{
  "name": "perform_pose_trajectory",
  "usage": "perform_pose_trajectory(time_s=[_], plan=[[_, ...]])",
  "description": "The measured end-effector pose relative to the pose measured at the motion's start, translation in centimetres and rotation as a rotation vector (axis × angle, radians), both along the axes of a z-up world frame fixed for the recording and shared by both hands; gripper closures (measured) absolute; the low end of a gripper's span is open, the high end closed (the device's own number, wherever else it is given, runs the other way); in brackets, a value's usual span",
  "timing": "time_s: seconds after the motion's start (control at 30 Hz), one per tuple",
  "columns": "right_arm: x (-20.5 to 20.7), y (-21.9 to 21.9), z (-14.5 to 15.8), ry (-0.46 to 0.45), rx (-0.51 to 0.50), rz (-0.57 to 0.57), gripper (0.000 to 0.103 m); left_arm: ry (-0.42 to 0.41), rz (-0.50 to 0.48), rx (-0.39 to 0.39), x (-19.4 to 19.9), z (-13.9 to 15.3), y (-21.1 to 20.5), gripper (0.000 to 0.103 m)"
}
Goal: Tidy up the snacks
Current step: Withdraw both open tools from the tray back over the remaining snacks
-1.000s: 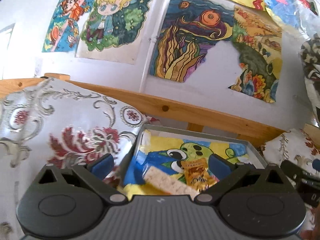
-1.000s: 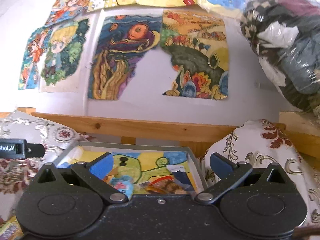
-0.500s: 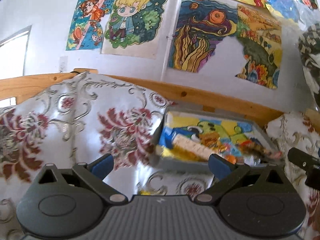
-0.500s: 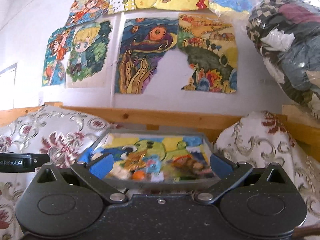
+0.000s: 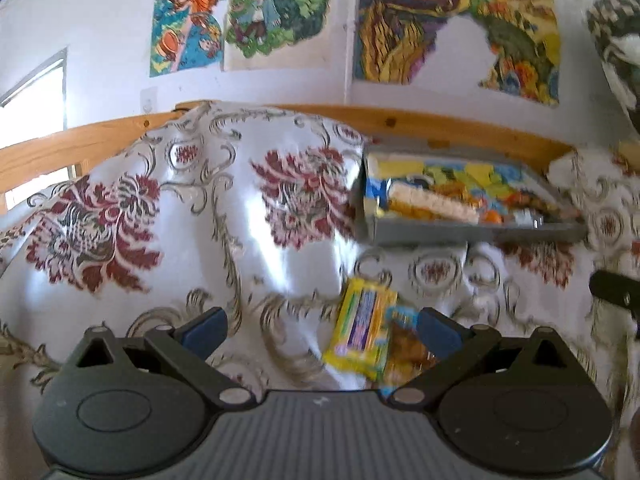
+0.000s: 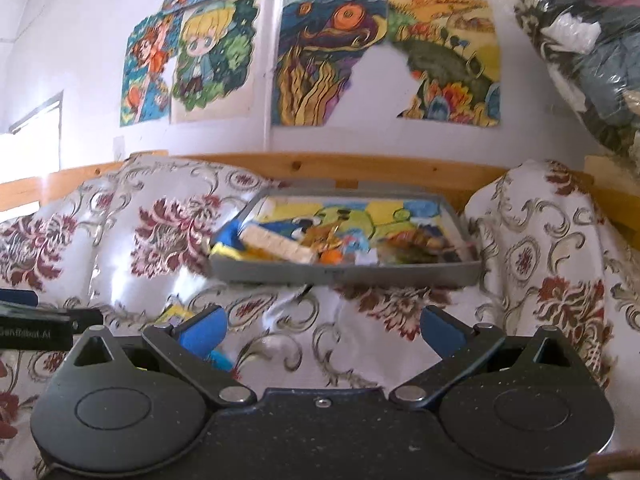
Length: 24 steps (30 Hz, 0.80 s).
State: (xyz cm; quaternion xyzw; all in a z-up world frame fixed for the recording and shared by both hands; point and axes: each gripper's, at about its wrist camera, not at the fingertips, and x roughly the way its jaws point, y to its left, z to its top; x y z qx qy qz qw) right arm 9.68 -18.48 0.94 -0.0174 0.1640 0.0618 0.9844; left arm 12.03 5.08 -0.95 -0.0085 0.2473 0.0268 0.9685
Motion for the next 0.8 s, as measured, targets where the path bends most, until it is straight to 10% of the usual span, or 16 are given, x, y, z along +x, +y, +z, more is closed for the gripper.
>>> perform_pose_trajectory(time_s=[0.8], plan=[[1.0,3.5,-4.2,0.237,-0.048,0.119,0.001,0.163,-0.028,0.068,0.2,-2.3,0.7,0.0]])
